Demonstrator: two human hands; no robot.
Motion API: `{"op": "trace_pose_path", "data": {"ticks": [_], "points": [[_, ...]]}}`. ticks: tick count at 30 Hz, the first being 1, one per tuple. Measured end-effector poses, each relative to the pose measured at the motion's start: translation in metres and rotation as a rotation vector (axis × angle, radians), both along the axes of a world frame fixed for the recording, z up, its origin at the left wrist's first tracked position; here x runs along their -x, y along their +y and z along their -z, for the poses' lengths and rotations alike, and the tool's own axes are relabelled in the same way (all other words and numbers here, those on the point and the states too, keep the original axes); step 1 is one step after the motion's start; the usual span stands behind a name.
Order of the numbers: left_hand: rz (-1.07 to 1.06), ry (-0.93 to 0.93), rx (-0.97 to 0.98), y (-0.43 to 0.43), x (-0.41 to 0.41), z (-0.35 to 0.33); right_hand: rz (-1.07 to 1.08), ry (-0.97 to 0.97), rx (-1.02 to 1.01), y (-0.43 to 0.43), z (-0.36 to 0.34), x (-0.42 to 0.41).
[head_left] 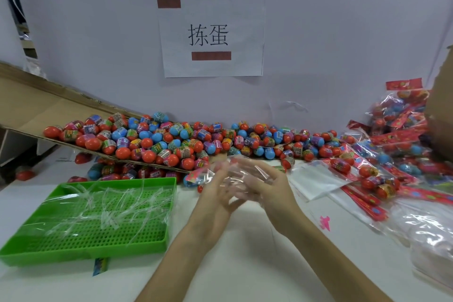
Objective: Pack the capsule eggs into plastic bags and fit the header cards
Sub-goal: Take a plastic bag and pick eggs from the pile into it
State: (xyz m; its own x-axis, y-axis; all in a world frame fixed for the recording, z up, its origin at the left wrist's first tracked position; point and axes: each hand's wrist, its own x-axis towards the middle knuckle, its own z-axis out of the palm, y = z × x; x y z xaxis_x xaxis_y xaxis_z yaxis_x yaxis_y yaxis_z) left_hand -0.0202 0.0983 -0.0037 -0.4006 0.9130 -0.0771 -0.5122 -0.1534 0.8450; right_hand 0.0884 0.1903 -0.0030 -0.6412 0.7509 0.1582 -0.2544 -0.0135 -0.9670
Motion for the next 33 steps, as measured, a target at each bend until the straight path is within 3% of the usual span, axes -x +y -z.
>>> {"op": "trace_pose_path", "data": {"ticks": [6,8,10,12,19,23,33], "points": [[-0.276,-0.143,-0.101,-0.002,0.017,-0.001,-0.062,-0.187,-0.152,0.003,-0.006,-0.001],[-0.3,-0.188,-0.1,-0.003,0.021,-0.001,0.117,-0.258,-0.241,0.013,-0.009,-0.004],[-0.308,-0.209,-0.105,-0.003,0.021,-0.001,0.397,-0.423,-0.377,0.032,-0.01,-0.011],[-0.312,-0.223,-0.116,-0.003,0.022,0.0,0.527,-0.673,-0.443,0.058,-0.011,-0.017],[-0.318,-0.249,-0.144,-0.005,0.023,-0.002,0.482,-1.187,-0.572,0.108,-0.005,0.02],[-0.325,-0.271,-0.142,-0.005,0.026,0.0,0.527,-1.277,-0.568,0.12,0.016,0.036],[-0.304,-0.287,-0.16,-0.004,0.026,0.0,0.644,-1.265,-0.738,0.138,0.029,0.044]]}}
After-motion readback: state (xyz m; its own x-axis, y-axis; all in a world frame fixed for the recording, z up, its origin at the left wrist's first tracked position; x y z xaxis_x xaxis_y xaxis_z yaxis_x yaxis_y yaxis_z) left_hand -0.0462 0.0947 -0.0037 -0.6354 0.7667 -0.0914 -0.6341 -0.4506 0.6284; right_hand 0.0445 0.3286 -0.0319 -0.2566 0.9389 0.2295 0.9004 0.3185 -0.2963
